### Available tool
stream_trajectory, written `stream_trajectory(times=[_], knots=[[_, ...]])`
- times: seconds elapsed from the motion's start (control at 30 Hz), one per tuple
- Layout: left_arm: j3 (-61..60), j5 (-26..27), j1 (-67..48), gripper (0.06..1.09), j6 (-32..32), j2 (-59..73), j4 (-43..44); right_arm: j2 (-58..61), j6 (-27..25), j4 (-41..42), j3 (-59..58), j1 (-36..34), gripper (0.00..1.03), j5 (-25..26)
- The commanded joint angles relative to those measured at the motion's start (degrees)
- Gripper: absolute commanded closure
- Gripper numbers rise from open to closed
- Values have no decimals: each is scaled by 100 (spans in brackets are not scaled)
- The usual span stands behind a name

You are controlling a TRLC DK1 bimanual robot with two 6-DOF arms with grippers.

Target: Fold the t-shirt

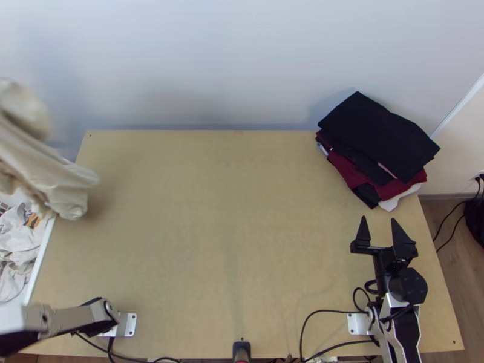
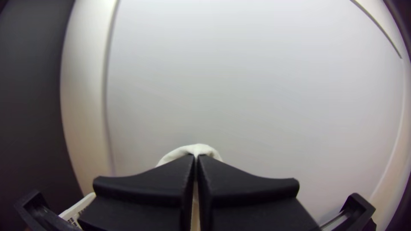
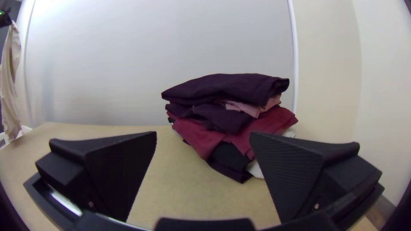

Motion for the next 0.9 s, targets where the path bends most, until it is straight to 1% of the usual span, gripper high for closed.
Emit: stream_trajectory(times=[0.0, 0.1, 0.23, 0.33, 0.43, 0.57, 0.67, 0.73, 0.8, 0.87], knots=[[33, -482, -1196, 105, -106, -327, -53, -12, 18, -90, -40, -26, 4, 31], [42, -1036, -2391, 105, -106, -345, -70, -12, 18, -90, -40, -26, 4, 22], [24, -2099, -4220, 105, -97, -292, 97, -12, 18, -90, -40, -26, 4, 31], [-11, -2424, -5195, 105, -132, -178, 307, -12, 18, -90, -40, -26, 4, 31], [-29, -3057, -6346, 105, -124, 16, 501, -12, 18, -90, -40, -26, 4, 31], [-29, -3321, -7436, 105, -124, 341, 879, -12, 18, -90, -40, -26, 4, 31], [-20, -3356, -7972, 105, -124, 666, 1195, -12, 18, -90, -40, -26, 4, 31], [-99, -3426, -8227, 105, -141, 859, 1222, -12, 18, -90, -40, -26, 4, 31], [-521, -3435, -8245, 105, -361, 895, 1230, -12, 18, -90, -49, -26, 4, 31], [-1241, -3435, -8131, 105, -651, 789, 1248, -12, 18, -90, -40, -26, 4, 31]])
